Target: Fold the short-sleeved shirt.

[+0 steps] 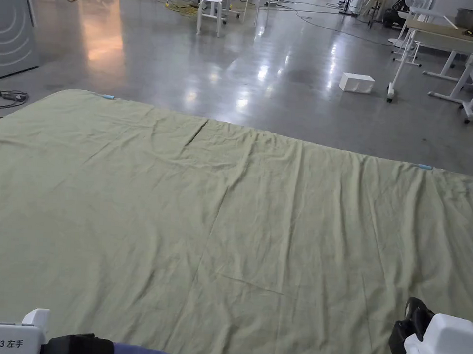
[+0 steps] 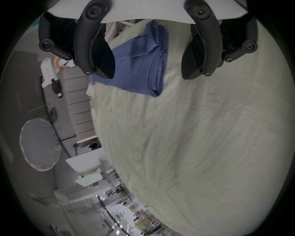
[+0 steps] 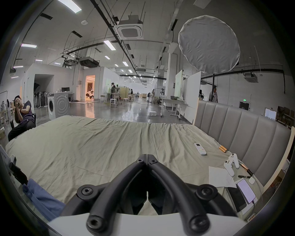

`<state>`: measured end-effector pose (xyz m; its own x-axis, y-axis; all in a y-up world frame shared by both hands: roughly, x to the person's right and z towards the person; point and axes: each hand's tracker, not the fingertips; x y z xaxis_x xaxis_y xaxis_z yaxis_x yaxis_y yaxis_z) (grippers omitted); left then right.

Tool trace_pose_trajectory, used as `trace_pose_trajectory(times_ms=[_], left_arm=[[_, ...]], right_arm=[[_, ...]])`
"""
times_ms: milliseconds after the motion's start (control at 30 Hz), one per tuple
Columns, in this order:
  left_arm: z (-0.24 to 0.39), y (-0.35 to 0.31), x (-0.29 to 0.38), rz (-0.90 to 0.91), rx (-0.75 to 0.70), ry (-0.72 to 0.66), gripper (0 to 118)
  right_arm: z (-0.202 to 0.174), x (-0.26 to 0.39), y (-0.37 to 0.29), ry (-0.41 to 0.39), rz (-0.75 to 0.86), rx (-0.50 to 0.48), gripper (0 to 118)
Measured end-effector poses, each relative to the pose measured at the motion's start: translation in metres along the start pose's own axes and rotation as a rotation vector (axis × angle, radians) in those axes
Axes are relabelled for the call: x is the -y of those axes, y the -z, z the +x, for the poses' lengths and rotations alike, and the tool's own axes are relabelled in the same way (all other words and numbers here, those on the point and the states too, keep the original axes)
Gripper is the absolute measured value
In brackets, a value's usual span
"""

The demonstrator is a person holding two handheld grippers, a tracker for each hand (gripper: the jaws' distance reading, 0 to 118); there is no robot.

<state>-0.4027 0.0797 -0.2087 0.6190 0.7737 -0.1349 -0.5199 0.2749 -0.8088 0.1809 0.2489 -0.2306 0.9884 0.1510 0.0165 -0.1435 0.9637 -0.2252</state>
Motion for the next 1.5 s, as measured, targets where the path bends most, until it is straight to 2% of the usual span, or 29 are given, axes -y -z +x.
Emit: trace_pose_trajectory(times_ms=[133, 233, 333, 400, 467, 533, 600, 733, 1100, 1233, 1400, 1500], left_arm=[[0.005, 0.013, 0.019, -0.111, 0.162, -0.098, 87], [0.014, 0.025, 0.031, -0.124, 0.188, -0.065, 86], [0.020, 0.029, 0.034, -0.116, 0.180, -0.067, 77], [0.028, 0.026, 0.032, -0.113, 0.146, -0.083, 49], [0.033, 0.027, 0.035, -0.117, 0.043, -0.037, 16], [0.029, 0.029, 0.032, -0.117, -0.031, 0.008, 16], [0.033, 0.027, 0.034, -0.105, 0.030, -0.022, 16], [0.043, 0.021, 0.031, -0.098, 0.006, 0.029, 11], [0.072, -0.022, -0.002, -0.033, 0.002, 0.089, 10], [0.075, -0.054, -0.016, 0.007, -0.065, 0.091, 10], [0.084, -0.090, -0.025, 0.036, -0.267, 0.135, 10], [0.098, -0.095, -0.019, 0.028, -0.305, 0.122, 10]], right_arm=[[-0.003, 0.001, -0.001, -0.006, -0.009, -0.002, 0], [-0.005, 0.002, -0.002, -0.005, -0.013, -0.005, 0], [-0.008, 0.002, -0.002, -0.009, -0.020, -0.015, 0], [-0.010, 0.002, -0.001, -0.016, -0.021, -0.018, 0], [-0.012, 0.003, -0.001, -0.015, -0.023, -0.022, 0], [-0.014, 0.003, -0.001, -0.012, -0.024, -0.028, 0], [-0.015, 0.002, -0.001, -0.013, -0.023, -0.032, 0], [-0.015, 0.003, -0.001, -0.012, -0.025, -0.037, 0], [-0.005, 0.003, 0.000, -0.003, -0.027, -0.029, 0], [-0.003, 0.003, 0.000, -0.001, -0.023, -0.032, 0], [-0.003, 0.005, 0.001, -0.003, -0.019, -0.041, 0], [-0.003, 0.005, 0.001, 0.000, -0.016, -0.047, 0]])
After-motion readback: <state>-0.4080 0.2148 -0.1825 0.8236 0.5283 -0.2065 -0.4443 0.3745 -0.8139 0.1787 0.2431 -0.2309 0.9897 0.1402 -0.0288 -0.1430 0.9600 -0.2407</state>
